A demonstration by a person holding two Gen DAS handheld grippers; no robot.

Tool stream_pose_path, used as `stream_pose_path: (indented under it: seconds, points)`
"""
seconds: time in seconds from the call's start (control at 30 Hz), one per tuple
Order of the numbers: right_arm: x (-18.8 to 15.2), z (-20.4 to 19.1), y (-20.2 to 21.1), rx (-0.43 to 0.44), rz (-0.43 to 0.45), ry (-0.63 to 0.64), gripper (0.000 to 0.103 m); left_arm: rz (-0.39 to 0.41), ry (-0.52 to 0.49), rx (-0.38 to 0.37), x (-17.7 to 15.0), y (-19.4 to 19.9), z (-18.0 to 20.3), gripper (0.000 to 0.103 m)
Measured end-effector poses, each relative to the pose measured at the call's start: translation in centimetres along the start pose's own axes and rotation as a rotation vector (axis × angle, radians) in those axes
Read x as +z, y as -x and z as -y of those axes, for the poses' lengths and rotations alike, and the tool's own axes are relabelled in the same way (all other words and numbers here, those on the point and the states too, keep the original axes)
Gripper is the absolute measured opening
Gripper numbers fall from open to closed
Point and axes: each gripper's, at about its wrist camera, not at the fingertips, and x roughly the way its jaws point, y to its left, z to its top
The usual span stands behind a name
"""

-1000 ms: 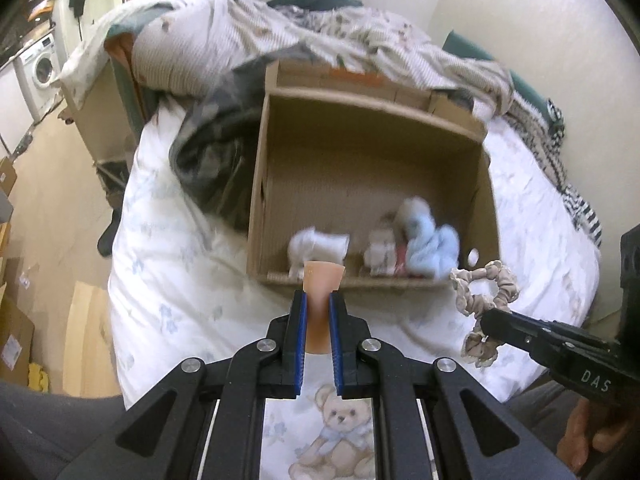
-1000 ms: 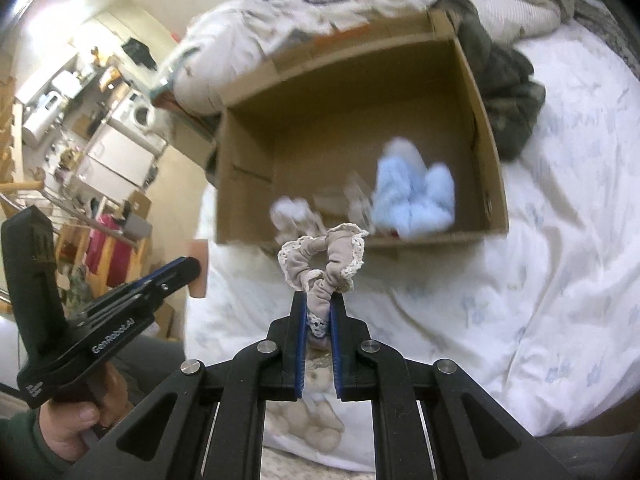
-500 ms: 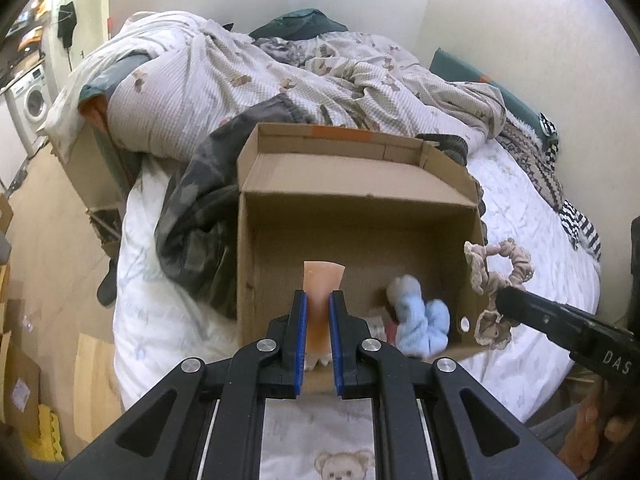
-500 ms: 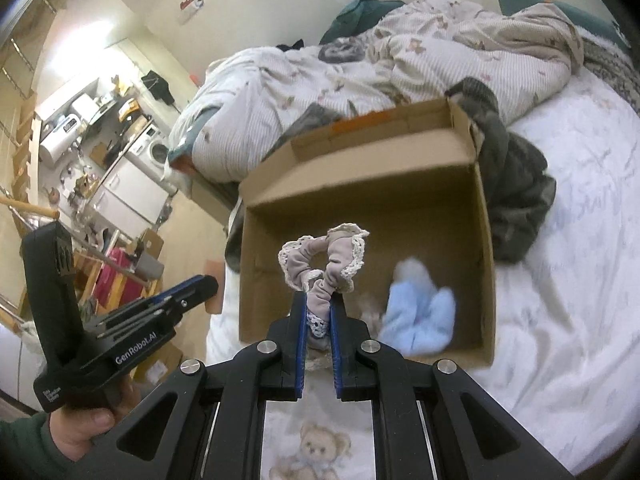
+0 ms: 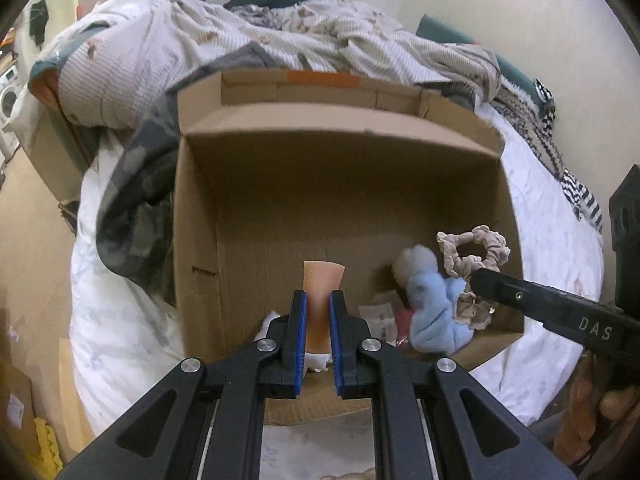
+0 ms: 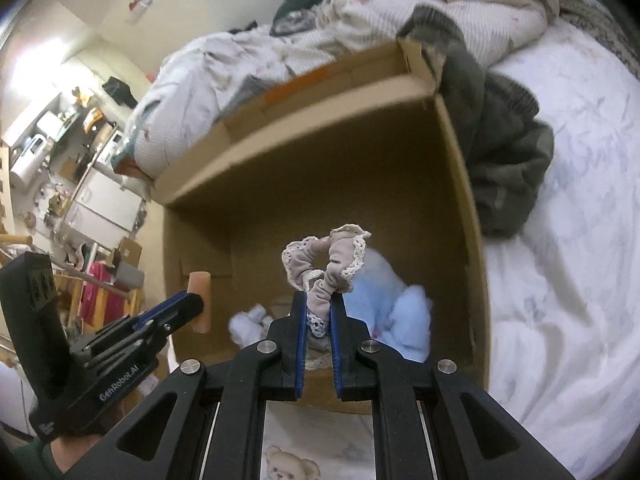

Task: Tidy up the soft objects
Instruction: 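Carry the beige lace scrunchie into the box with the right tool, then open the right tool to release the scrunchie inside the box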

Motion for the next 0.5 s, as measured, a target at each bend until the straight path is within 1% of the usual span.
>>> stream_pose_path:
  seconds: [0.13, 0.27, 0.5]
  points:
    - [-0.3, -0.2, -1.1, 0.006, -0.032, 0.008, 0.012, -0.021, 0.022, -0.023, -0.1, -0.9, -0.2, 0.01]
    - [-0.7, -0.9, -1.9, 0.013, -0.059, 0.036, 0.012, -0.025, 0.015, -0.009, -0.3, -1.0, 0.0, 0.01]
    - [-1.0, -1.1, -2.9, 0.005, -0.106, 0.046, 0.013, -0.071, 0.029, 0.019, -0.6, -2.0, -0.1, 0.01]
